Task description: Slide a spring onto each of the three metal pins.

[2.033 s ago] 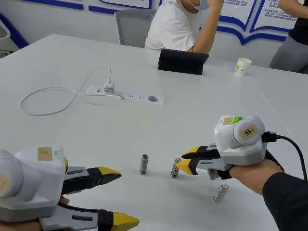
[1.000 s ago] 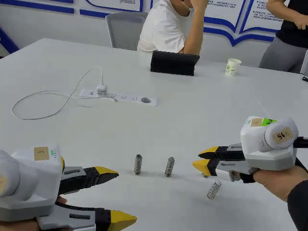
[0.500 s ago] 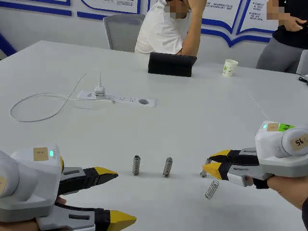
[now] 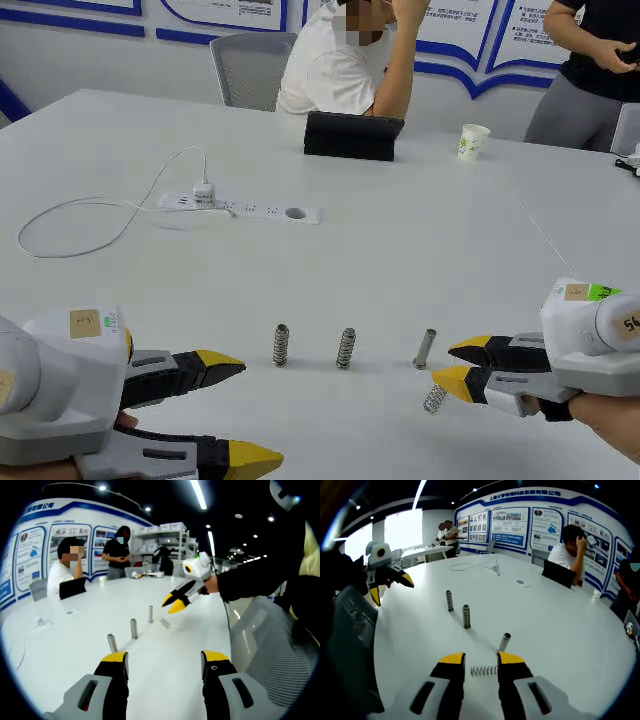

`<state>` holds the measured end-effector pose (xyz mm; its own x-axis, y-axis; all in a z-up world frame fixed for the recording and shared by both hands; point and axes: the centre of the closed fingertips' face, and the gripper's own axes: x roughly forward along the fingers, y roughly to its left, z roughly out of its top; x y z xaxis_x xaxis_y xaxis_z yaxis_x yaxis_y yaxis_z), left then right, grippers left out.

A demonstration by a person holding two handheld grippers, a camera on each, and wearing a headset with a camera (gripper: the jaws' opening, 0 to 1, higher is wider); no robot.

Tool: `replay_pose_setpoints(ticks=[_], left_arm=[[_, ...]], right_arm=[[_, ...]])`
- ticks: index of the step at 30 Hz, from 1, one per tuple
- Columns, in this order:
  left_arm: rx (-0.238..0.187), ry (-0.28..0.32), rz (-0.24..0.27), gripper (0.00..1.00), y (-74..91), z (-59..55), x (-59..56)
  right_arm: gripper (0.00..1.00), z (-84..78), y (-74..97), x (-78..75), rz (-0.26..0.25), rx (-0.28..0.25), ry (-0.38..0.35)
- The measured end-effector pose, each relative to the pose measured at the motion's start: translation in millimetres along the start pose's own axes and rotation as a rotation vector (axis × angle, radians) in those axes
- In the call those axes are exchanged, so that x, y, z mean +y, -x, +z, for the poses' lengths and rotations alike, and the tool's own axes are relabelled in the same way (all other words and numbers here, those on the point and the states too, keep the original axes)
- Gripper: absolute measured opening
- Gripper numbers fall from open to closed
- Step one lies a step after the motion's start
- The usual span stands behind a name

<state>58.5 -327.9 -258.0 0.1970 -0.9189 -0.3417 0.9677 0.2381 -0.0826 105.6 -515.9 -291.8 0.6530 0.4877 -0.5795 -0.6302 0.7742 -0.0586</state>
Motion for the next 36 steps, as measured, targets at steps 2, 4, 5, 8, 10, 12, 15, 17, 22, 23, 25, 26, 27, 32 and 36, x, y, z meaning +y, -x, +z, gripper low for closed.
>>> replay_pose_setpoints(ticks=[2, 4, 5, 8, 10, 12, 15, 17, 22, 23, 25, 26, 27, 32, 36], left_arm=[[0.002, 0.000, 0.000, 0.60, 0.0, -0.1, -0.5], [0.002, 0.001, 0.000, 0.60, 0.0, 0.0, -1.0], [0.003, 0.000, 0.000, 0.60, 0.0, -0.1, -1.2], [0.004, 0.000, 0.001, 0.60, 0.3, 0.0, -1.2], [0.004, 0.002, 0.002, 0.60, 0.6, -0.1, -0.9], [0.006, 0.001, 0.004, 0.60, 0.8, -0.4, -0.9], [0.008, 0.002, 0.004, 0.60, 0.8, -1.0, -1.0], [0.008, 0.003, 0.005, 0.60, 0.8, -1.0, -1.0], [0.012, 0.005, 0.008, 0.59, 1.2, -1.7, -0.8], [0.013, 0.005, 0.009, 0.59, 1.3, -1.9, -0.6], [0.013, 0.006, 0.011, 0.59, 1.4, -2.3, -0.3], [0.013, 0.008, 0.011, 0.59, 1.4, -2.3, -0.3], [0.013, 0.008, 0.013, 0.59, 1.5, -2.4, -0.2], [0.014, 0.013, 0.018, 0.59, 1.8, -3.3, 0.2], [0.016, 0.016, 0.019, 0.59, 1.6, -4.2, 0.2]], right_arm=[[0.27, -4.0, -1.4, 0.2, 0.002, 0.008, -0.007], [0.30, -7.2, -2.7, -0.1, 0.001, 0.012, -0.010], [0.30, -9.7, -3.6, -0.6, 0.000, 0.016, -0.012], [0.35, -15.0, -5.5, -1.0, -0.004, 0.026, -0.009], [0.36, -19.3, -7.4, -1.1, -0.004, 0.039, -0.003], [0.39, -23.5, -9.8, -2.0, -0.008, 0.051, 0.011], [0.41, -28.3, -13.0, -3.2, -0.009, 0.067, 0.018], [0.42, -31.1, -15.7, -3.9, -0.007, 0.073, 0.016], [0.43, -36.8, -21.2, -5.4, -0.004, 0.092, 0.021], [0.43, -37.2, -22.0, -5.8, -0.004, 0.095, 0.024], [0.43, -37.9, -24.2, -6.2, 0.000, 0.099, 0.025], [0.42, -38.6, -25.3, -6.5, 0.001, 0.100, 0.025], [0.42, -40.1, -26.9, -6.3, 0.004, 0.106, 0.028], [0.41, -42.0, -31.4, -5.8, 0.009, 0.116, 0.037], [0.39, -43.4, -33.1, -6.2, 0.011, 0.120, 0.036]])
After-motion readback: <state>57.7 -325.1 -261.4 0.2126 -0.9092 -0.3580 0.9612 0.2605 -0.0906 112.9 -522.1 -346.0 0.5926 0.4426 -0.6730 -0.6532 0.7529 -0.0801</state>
